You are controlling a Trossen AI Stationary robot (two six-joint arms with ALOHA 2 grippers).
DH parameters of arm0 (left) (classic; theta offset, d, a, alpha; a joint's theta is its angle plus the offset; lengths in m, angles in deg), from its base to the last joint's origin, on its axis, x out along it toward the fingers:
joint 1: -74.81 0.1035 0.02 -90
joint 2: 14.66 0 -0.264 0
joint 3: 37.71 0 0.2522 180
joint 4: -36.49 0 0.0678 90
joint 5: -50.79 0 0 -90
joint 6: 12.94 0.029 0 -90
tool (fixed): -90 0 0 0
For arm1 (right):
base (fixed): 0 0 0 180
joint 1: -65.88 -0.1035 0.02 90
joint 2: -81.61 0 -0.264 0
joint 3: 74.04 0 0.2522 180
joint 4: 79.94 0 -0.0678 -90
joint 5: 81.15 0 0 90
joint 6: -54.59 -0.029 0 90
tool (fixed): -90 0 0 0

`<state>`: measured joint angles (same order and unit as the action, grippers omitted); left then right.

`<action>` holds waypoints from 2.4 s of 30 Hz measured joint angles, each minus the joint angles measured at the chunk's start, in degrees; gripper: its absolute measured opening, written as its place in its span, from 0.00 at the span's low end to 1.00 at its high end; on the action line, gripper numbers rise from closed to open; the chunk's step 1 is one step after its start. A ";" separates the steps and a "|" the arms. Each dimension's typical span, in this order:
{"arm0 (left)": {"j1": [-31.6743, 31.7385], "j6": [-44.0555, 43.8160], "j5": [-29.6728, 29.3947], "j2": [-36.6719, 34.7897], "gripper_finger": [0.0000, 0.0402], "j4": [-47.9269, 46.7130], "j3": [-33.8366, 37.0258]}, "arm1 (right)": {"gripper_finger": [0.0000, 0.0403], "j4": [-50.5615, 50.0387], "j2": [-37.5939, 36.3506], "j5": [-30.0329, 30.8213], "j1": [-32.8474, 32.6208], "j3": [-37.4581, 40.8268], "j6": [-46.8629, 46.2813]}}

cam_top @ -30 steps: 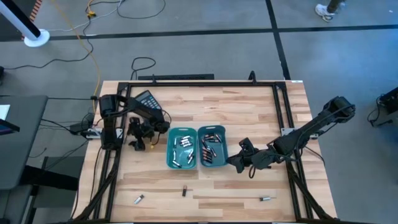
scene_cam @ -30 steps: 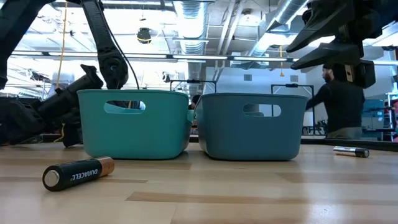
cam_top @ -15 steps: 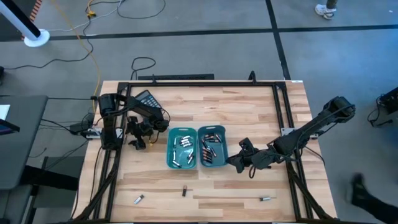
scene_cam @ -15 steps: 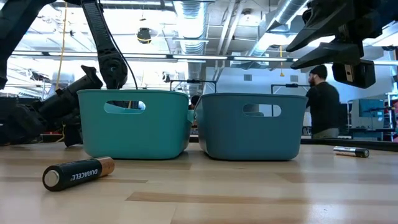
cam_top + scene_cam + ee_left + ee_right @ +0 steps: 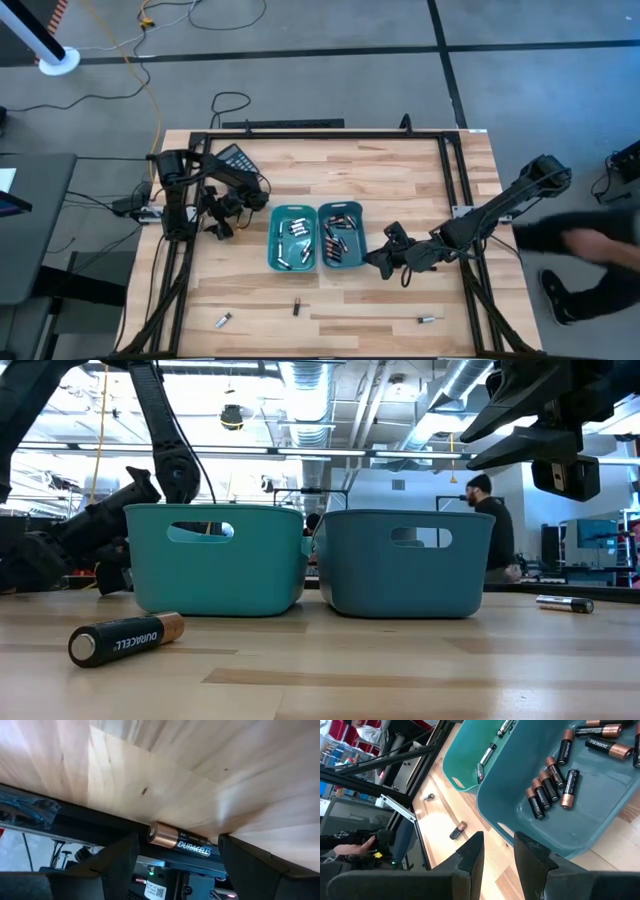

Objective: Sort batteries
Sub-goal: Put the black battery into the blue bin

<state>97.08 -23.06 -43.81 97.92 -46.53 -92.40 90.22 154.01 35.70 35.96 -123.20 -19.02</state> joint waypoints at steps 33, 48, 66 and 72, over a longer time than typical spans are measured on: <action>-1.66 -13.07 14.96 -15.41 0.69 5.49 2.31 | 0.30 -0.48 0.00 -3.07 -0.29 0.00 4.45; -1.70 -21.76 13.64 -39.91 0.69 5.07 1.94 | 0.30 -0.40 -0.04 -9.09 3.49 0.00 7.75; -6.92 -23.51 12.29 -26.00 0.64 3.01 4.04 | 0.30 0.02 -0.09 -11.22 6.04 0.00 10.70; -6.94 -19.09 15.17 -17.77 0.64 3.98 5.51 | 0.30 0.07 -0.09 -12.09 6.04 0.00 10.68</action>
<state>90.14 -42.15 -28.64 80.15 -42.55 -86.89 90.29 153.92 23.61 42.00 -123.20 -8.34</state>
